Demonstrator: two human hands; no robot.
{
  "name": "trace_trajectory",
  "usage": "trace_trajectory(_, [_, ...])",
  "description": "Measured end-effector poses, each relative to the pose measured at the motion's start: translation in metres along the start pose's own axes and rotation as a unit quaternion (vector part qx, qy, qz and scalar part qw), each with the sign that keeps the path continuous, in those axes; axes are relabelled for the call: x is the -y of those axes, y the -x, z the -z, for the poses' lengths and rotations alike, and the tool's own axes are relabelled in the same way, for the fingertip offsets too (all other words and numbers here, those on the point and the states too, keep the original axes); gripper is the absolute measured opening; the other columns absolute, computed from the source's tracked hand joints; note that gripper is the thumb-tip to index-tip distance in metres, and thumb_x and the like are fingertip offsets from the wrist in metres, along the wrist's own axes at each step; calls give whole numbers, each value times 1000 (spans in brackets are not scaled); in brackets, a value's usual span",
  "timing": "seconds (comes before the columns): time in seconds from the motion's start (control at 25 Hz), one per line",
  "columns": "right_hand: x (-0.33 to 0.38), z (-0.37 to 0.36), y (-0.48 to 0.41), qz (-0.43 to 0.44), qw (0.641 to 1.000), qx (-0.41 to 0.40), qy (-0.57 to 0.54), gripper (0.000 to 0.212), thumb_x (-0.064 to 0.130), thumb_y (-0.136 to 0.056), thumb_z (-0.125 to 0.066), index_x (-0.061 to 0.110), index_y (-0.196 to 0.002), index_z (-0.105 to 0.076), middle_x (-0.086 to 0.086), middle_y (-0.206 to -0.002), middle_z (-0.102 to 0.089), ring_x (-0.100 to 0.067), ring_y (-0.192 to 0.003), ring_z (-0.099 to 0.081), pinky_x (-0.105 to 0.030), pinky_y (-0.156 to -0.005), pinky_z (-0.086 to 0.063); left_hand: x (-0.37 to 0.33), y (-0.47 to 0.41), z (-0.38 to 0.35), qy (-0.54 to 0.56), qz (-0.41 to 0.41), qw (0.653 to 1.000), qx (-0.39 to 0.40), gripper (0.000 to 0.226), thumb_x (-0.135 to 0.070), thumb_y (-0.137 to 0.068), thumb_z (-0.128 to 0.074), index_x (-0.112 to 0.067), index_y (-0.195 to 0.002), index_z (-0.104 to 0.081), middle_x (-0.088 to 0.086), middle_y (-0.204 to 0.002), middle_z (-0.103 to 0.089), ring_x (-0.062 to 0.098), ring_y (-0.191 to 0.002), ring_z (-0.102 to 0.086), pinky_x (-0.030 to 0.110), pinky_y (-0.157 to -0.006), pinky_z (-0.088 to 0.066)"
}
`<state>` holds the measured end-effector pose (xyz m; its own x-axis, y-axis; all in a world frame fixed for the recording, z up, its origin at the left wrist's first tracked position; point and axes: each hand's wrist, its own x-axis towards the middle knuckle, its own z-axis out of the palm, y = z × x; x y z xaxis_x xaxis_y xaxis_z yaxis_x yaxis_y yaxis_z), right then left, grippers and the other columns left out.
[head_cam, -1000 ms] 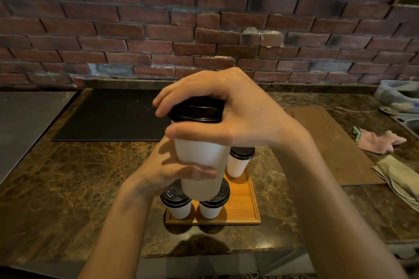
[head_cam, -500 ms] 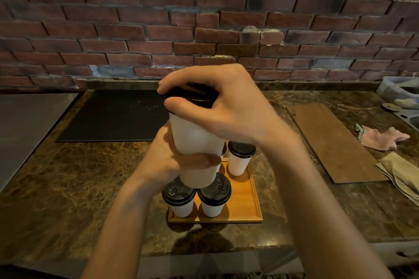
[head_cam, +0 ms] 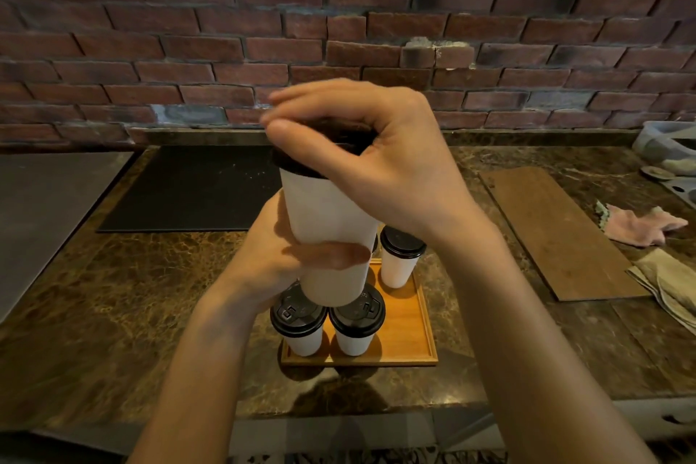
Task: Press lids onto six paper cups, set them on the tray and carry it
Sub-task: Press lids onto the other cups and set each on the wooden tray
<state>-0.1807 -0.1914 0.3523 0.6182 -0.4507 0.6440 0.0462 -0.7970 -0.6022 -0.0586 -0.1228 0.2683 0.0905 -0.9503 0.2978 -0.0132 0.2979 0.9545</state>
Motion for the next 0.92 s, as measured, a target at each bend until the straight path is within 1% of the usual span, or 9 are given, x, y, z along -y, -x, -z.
trace_trajectory(0.12, [-4, 10, 5, -68, 990, -49, -113, 41, 38, -100, -42, 20, -132, -60, 9, -131, -63, 3, -119, -57, -22, -100, -48, -4, -3, -2, 5, 9, 1000, 12, 56, -24, -53, -80, -41, -105, -64, -8, -104, -70, 12, -99, -66, 22, -73, -54])
trace_trajectory(0.24, [-15, 16, 32, -186, 960, -139, -156, 57, 48, -97, -22, 25, -139, -53, 11, -133, -62, 2, -117, -59, -29, -101, -47, -3, -5, -2, 40, 7, 999, 15, 50, -21, -58, -76, -40, -104, -67, -4, -104, -70, 20, -100, -67, 27, -75, -56])
trace_trajectory(0.32, [-23, 12, 56, -242, 955, -122, -123, 60, 44, -92, -25, 26, -145, -46, 11, -135, -60, 0, -119, -56, -34, -102, -47, -2, -6, 1, 55, 10, 998, 2, 50, -20, -58, -76, -40, -103, -68, -4, -103, -70, 22, -100, -67, 29, -76, -56])
trace_trajectory(0.4, [-24, -1, 76, -283, 953, -22, -106, 66, 40, -87, -28, 29, -152, -33, 12, -145, -50, 0, -128, -48, -39, -109, -43, -1, -6, 2, 52, 17, 998, -8, 53, -19, -57, -77, -35, -107, -66, -4, -104, -70, 20, -101, -66, 29, -76, -56])
trace_trajectory(0.48, [-19, -17, 87, -291, 947, 49, -127, 59, 41, -88, -33, 40, -147, -32, 19, -140, -50, 5, -125, -47, -33, -103, -46, 4, -6, -2, 34, 21, 999, -26, 60, -19, -57, -79, -28, -114, -61, -3, -106, -70, 19, -102, -66, 29, -78, -56])
trace_trajectory(0.6, [-19, -30, 90, -296, 945, 23, -140, 39, 45, -90, -46, 44, -128, -41, 22, -117, -58, 5, -108, -57, -19, -84, -53, 12, -6, -10, -1, 34, 996, -86, 75, -21, -53, -85, -21, -122, -55, -3, -109, -69, 15, -102, -67, 27, -77, -56])
trace_trajectory(0.72, [-25, -35, 84, -321, 939, -17, -120, 44, 51, -88, -63, 39, -124, -39, 21, -105, -59, 9, -96, -61, -13, -72, -53, 18, -7, -19, -29, 33, 991, -125, 81, -16, -53, -88, -19, -125, -50, -2, -109, -67, 8, -99, -67, 20, -74, -55])
trace_trajectory(0.8, [-29, -37, 77, -327, 941, -36, -80, 61, 63, -79, -65, 38, -126, -36, 20, -109, -60, 4, -98, -62, -18, -76, -54, 19, -9, -27, -39, 17, 987, -154, 72, -13, -60, -82, -21, -122, -48, -3, -108, -63, 0, -97, -65, 13, -70, -53])
trace_trajectory(0.92, [-32, -40, 67, -338, 940, -51, -3, 85, 75, -63, -62, 30, -130, -36, 13, -118, -56, -9, -107, -60, -34, -84, -57, 21, -11, -37, -27, -15, 978, -204, 56, 2, -75, -72, -21, -118, -45, -7, -106, -59, -10, -92, -63, 7, -69, -50])
